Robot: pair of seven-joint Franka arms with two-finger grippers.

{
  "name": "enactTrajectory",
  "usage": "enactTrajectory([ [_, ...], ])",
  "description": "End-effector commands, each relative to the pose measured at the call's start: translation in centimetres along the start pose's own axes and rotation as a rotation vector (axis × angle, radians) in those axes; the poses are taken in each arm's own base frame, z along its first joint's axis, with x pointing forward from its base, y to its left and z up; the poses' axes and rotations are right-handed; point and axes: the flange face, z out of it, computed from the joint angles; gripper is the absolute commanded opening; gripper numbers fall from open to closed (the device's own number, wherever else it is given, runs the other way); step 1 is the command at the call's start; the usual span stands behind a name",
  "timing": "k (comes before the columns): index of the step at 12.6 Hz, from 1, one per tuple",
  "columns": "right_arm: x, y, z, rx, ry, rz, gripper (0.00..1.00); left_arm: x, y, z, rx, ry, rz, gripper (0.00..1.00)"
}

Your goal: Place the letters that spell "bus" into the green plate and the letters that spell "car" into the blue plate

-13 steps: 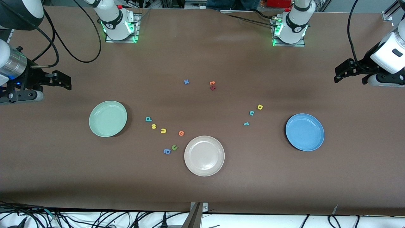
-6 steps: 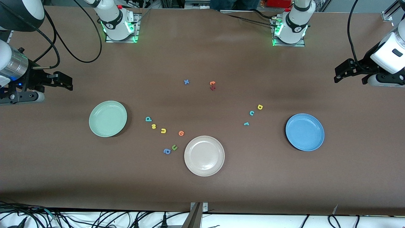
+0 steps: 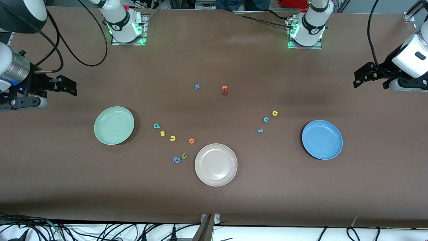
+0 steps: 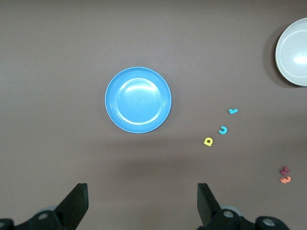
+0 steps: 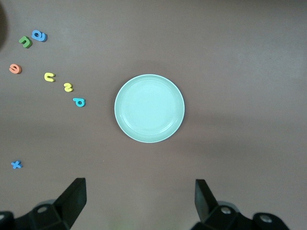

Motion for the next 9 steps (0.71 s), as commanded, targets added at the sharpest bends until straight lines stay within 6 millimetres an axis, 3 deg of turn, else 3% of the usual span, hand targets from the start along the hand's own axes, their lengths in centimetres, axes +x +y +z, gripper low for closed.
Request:
enactTrajectory([
  [1, 0.20, 0.08, -0.41, 0.018, -0.004, 0.004, 1.00, 0.14, -0.14, -0.54, 0.004, -0.012, 0.004, 1.00],
  [9, 0.20, 0.06, -0.33, 0.020, -0.005, 0.003, 1.00, 0.00, -0.16, -0.31, 0.006, -0.030, 0.006, 1.00],
])
